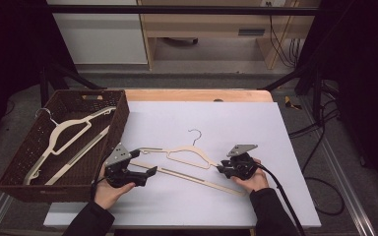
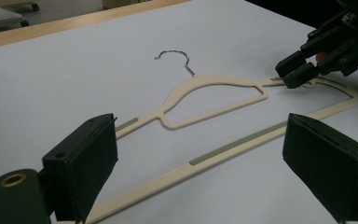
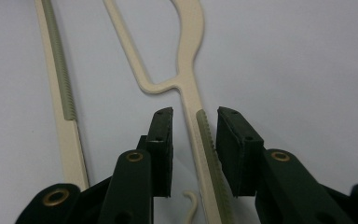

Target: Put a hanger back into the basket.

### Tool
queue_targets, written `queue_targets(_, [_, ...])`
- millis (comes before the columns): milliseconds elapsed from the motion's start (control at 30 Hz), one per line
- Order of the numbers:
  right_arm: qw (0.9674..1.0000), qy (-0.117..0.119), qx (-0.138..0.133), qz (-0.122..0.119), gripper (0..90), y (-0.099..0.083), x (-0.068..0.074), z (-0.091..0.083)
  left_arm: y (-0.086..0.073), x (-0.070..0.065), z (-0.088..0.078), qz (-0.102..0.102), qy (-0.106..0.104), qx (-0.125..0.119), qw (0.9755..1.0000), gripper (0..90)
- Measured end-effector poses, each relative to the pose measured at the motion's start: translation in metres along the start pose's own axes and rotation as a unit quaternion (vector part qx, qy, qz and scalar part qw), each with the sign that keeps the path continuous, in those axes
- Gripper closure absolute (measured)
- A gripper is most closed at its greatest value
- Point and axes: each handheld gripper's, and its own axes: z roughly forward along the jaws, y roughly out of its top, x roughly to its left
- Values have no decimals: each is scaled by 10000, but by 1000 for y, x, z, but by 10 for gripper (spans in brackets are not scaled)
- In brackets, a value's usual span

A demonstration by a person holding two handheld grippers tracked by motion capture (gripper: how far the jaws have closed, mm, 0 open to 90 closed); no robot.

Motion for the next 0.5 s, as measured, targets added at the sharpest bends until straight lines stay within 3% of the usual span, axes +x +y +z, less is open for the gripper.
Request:
queue_targets(67, [10000,-46,35,-81,683,0,-1,5,0,0,0,1,-4,-4,10000,100])
queue_targets(100, [10000,-44,16,-10,696,0,-1,5,0,0,0,-1,-7,-8,10000,99])
queue_targets(200, [9999,-107,7,-47,778,-1,-2,5,0,0,1,3,-7,12,10000,100])
queue_targets(367, [9999,-88,55,-15,790,0,-1,3,0,0,0,13,-1,-1,10000,100])
queue_targets(500, [9996,-228,161,71,791,-4,4,-5,-1,0,-1,9,4,11,10000,100])
